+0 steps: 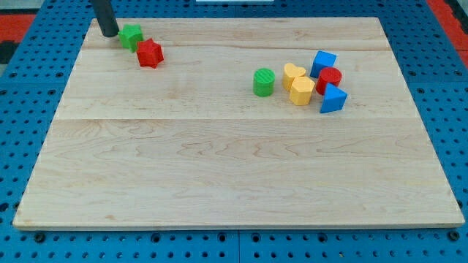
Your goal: Push red star towards group of blocks
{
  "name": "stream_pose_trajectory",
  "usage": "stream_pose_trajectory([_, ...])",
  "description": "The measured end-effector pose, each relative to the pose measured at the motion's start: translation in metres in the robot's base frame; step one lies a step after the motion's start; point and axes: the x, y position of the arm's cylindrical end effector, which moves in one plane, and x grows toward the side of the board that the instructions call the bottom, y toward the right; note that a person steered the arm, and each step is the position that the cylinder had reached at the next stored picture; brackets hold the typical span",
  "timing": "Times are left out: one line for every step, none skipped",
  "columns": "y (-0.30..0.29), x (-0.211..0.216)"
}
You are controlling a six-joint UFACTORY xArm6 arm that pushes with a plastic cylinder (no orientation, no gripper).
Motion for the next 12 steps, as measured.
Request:
stream_pose_trajectory([0.070,0.078])
stream_pose_trajectory([0.117,0.133])
stream_pose_trajectory([0.044,0.135])
stream_pose_trajectory([0.004,0.079])
stream_pose_trajectory([0.085,0.045])
stream_pose_trajectory([0.232,0.081])
stream_pose_trajectory([0.156,0.075])
stream_pose_trajectory([0.102,0.082])
stream_pose_trajectory([0.168,0.132])
stream_pose_trajectory([0.244,0.143])
stream_pose_trajectory([0.151,0.149])
stream_pose_trajectory([0.022,0.108])
